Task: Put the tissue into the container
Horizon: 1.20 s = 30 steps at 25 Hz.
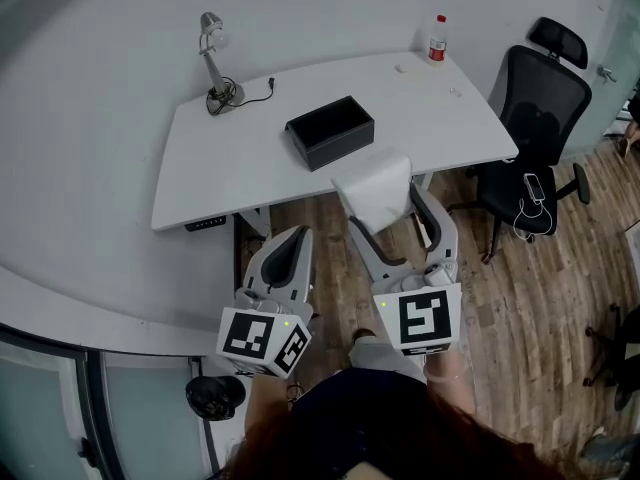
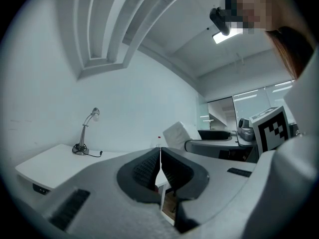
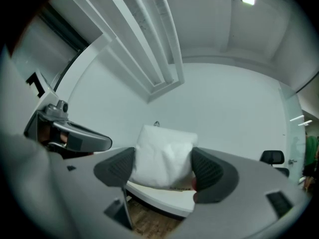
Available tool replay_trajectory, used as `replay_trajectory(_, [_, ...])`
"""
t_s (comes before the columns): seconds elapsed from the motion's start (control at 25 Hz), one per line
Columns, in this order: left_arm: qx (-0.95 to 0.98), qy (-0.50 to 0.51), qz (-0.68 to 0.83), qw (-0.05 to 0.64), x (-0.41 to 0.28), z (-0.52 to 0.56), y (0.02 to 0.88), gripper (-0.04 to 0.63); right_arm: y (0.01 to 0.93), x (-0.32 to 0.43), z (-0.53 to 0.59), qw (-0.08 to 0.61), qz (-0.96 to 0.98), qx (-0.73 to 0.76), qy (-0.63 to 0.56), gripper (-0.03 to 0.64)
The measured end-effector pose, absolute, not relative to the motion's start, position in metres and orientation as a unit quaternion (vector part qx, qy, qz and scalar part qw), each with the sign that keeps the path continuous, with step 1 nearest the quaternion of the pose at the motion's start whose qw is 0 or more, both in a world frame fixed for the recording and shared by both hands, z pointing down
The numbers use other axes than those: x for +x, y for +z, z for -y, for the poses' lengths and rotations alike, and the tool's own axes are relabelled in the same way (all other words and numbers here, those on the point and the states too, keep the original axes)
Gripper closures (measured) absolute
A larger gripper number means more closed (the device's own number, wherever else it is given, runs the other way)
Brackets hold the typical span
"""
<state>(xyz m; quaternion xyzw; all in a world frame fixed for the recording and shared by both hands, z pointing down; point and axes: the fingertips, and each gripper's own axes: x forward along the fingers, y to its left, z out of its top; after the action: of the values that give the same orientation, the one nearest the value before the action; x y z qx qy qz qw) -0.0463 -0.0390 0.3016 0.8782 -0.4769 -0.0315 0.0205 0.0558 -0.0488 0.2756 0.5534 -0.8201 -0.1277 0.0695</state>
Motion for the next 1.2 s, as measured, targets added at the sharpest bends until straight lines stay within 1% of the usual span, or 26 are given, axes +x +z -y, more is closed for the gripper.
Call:
replay_trajectory(0.56, [0.865, -0.029, 0.500, 0.013, -0.033, 0.092, 0.297, 0.565, 0.273, 0.062, 0.108, 0.062, 0.841, 0.522, -0.128, 0.244])
replay_trajectory(1.2, [0.857, -0.032, 0.514, 0.029, -0.049, 0.134, 0.306, 0.565, 0.279, 0.043, 0.157, 0.079, 0.847, 0.506, -0.141, 0.255])
